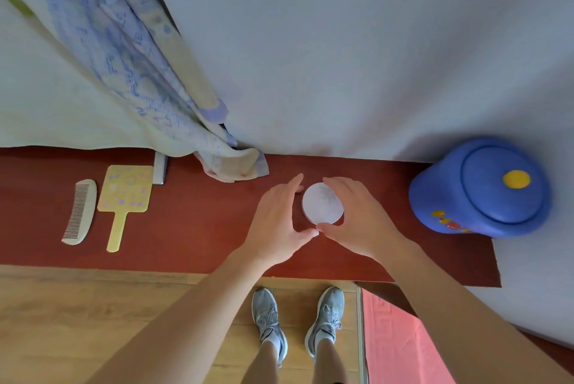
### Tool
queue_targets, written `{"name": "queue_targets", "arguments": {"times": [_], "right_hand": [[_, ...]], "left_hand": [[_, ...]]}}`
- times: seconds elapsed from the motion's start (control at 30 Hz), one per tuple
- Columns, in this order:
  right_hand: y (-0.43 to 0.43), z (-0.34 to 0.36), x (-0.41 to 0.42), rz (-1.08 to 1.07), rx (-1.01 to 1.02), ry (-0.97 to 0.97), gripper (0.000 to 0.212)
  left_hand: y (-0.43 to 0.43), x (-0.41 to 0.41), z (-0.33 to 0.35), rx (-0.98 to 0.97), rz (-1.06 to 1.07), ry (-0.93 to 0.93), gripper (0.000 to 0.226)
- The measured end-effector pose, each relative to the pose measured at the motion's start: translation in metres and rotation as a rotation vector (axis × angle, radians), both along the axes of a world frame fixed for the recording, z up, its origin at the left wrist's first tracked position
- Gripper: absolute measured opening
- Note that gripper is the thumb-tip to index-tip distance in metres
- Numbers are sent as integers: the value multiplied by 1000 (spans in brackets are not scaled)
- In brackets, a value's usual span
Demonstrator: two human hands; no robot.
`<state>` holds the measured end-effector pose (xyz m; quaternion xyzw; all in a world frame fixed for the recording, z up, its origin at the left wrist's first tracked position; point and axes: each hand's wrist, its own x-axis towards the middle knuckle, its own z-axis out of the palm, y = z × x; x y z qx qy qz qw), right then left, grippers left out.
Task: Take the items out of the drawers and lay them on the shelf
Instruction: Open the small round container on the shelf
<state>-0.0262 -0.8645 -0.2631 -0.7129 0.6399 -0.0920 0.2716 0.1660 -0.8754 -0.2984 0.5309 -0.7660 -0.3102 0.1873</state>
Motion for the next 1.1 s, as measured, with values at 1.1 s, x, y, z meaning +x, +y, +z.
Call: {"name": "queue_targets", "arguments": {"times": [1.1], "right_hand": [[2,-10,-7,-76,35,-100,87]], "left_hand": [[0,-7,-12,-51,61,44,89]]}}
